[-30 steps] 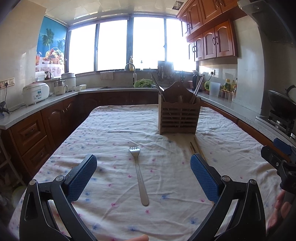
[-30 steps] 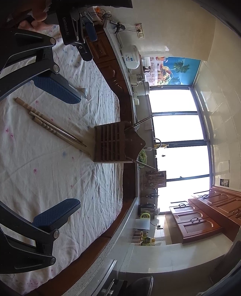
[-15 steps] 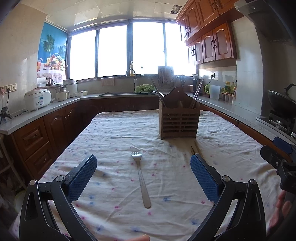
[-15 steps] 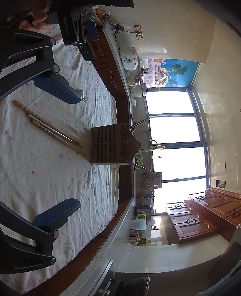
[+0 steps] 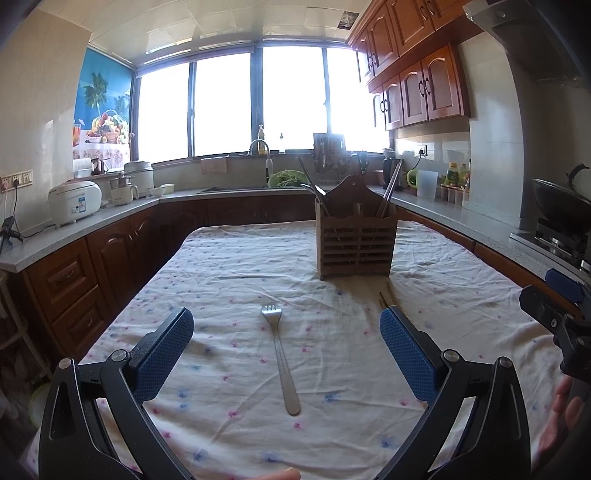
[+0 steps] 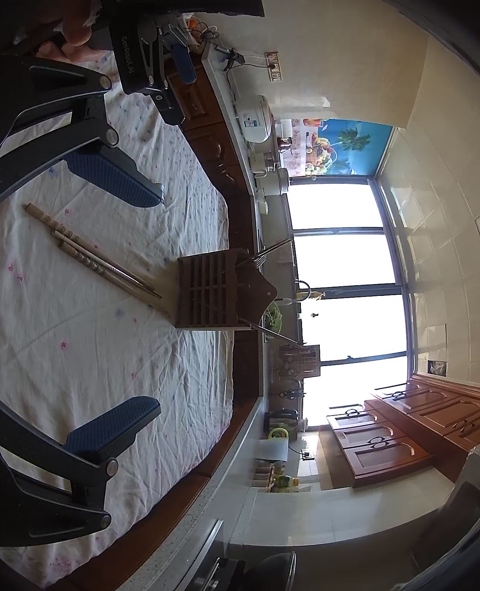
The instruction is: Organize utensils
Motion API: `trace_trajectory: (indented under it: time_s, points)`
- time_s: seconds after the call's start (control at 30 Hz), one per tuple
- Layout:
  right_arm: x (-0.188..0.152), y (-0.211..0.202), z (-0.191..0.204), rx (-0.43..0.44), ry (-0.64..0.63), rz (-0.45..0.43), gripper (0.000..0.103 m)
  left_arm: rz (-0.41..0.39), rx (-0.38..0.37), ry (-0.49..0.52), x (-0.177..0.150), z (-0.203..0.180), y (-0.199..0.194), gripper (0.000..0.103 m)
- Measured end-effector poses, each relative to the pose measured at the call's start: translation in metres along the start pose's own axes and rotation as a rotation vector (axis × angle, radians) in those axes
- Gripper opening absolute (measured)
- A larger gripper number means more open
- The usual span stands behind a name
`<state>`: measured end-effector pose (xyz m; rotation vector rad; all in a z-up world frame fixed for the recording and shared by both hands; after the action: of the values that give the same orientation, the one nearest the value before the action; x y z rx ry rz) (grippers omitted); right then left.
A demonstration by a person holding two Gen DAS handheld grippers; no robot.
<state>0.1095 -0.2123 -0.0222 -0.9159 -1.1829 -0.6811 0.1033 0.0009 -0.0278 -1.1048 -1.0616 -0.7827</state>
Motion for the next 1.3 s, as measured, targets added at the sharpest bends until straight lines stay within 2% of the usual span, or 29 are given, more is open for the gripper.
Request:
trace_trajectory:
  time_s: [1.3]
  points:
    - [0.0100, -0.0025, 0.0033, 0.015, -0.006, -0.021, 0.103, -0.007, 0.004, 0.013, 0.0011, -0.0052, -0.0021, 0.103]
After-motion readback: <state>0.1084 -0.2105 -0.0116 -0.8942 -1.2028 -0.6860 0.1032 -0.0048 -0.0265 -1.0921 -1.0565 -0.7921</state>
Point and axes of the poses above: each gripper's, at about its wrist camera, not at the fingertips, and y roughly the way its jaws point, z to its left, x to its top, the point moved 8 cm from there along y, roughly the way its jaws point, and after that the axes turned 13 degrees about x, right-handed, at the moved point
